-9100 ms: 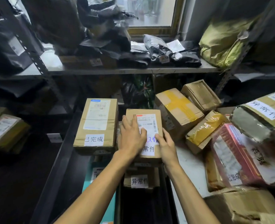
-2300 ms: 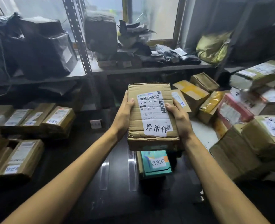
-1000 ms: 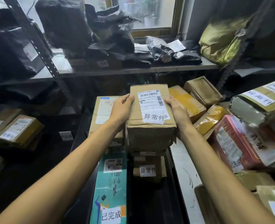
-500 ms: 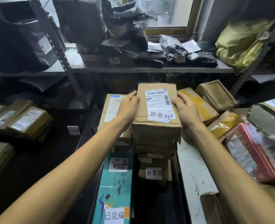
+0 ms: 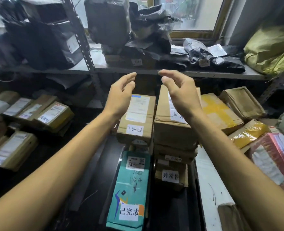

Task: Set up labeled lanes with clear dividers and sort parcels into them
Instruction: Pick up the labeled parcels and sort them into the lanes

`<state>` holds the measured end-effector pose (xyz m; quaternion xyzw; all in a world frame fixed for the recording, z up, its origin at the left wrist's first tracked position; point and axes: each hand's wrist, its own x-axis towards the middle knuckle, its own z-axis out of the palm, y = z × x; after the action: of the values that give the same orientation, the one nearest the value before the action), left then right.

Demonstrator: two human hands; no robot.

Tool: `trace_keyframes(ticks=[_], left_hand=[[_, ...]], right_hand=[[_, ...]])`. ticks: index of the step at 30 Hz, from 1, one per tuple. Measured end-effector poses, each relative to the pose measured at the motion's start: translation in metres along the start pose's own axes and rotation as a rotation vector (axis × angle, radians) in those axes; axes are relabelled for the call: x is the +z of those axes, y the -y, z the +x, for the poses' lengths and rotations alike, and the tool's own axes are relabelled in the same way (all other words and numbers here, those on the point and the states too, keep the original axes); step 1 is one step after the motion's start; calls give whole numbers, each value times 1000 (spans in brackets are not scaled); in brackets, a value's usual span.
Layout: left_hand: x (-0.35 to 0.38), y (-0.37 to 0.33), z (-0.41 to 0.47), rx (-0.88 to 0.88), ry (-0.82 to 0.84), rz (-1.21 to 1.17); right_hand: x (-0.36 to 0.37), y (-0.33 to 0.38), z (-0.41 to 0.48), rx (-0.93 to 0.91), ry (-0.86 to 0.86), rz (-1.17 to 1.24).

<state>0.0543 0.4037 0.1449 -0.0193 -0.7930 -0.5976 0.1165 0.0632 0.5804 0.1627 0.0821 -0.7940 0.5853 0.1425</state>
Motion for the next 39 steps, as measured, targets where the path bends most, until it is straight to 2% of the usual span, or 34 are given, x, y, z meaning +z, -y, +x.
trace_keyframes(ticks=[6, 9, 19, 22, 26, 33, 39], left_hand=[[-117, 19, -40, 6, -176, 121], [-181, 31, -73, -4, -260, 95], [-388, 67, -204, -92, -408, 97], [-443, 85, -236, -141, -471, 105], [-493, 103, -260, -230, -557, -38], [-541, 143, -255, -253, -547, -12], [-588, 205, -198, -297, -467, 19]], right_hand=[[105, 34, -22, -55, 286, 67], [162, 56, -42, -83, 425, 101], [349, 142, -137, -159, 699, 170], [398, 161, -167, -190, 757, 164], [453, 177, -197, -167, 814, 127], [534, 184, -213, -115, 879, 137], [613, 156, -183, 78, 878, 204]])
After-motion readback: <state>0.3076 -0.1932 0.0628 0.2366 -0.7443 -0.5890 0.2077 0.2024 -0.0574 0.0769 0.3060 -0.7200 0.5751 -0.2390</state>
